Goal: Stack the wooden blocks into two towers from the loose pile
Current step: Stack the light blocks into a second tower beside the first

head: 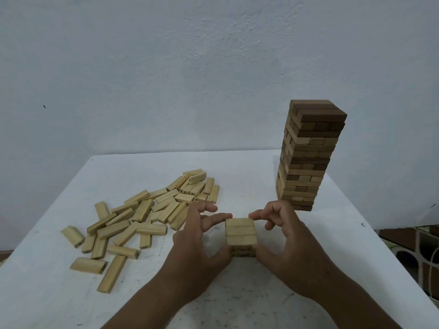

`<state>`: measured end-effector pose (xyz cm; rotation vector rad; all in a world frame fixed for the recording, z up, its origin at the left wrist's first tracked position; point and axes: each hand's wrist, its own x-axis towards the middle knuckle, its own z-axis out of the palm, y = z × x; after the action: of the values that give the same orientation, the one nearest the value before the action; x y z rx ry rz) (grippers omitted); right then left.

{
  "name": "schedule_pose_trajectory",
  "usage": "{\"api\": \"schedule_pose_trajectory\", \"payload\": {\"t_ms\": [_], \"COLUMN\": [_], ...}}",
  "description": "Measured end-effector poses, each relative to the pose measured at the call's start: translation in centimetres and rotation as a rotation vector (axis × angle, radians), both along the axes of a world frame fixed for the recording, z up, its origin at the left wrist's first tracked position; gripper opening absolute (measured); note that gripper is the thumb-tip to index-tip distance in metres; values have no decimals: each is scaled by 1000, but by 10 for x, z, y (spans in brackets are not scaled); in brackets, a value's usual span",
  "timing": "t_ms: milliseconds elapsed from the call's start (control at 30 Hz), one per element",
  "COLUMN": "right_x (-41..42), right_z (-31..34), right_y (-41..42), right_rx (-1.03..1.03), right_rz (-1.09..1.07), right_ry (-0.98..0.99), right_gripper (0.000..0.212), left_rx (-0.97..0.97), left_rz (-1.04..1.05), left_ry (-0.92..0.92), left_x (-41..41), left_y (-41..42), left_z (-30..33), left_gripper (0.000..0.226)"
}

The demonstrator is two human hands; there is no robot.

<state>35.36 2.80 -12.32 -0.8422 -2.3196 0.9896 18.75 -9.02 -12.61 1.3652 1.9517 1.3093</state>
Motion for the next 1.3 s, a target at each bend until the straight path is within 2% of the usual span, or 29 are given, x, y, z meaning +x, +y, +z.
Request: {"api": "schedule_pose_trajectory", "payload": {"t_ms": [233, 467, 533, 633, 733, 800, 933, 1033, 1167, 1300], "right_x": [1, 6, 6, 1, -8, -15, -31, -39, -43, -45], "right_z": [-2, 1, 4, 8, 9, 6, -5, -12, -16, -16], "right_y": [1, 4, 4, -2, -12, -19, -25, -23, -22, -21], "right_rx": [4, -38, -93, -284, -427, -485, -554, -606, -613, -609], "right_rz": [-1, -17, -32, -38, -63, -58, -74, -99, -96, -92], "right_ry": [-11, 12, 45, 197, 285, 267, 243, 269, 281, 275], "right_gripper": [54, 63, 59, 52, 69, 76, 92, 104, 105, 123], "left_rx": [-20, -52, -16, 71, 141, 164, 121, 107, 66, 5], "left_rz": [-10, -34, -34, -39, -33, -16, -1, 19, 44, 5], "left_ry": [-11, -89, -192, -529, -825, -939, -909, -845, -803, -754], "left_x": [-2, -4, -2, 4, 14, 22, 32, 33, 32, 33], "left_y": [0, -5, -6, -8, -5, -3, 2, 4, 4, 4], "left_z": [-3, 3, 6, 14, 18, 20, 15, 8, 1, -3], "left_gripper": [69, 79, 77, 77, 78, 81, 95, 93, 115, 113]}}
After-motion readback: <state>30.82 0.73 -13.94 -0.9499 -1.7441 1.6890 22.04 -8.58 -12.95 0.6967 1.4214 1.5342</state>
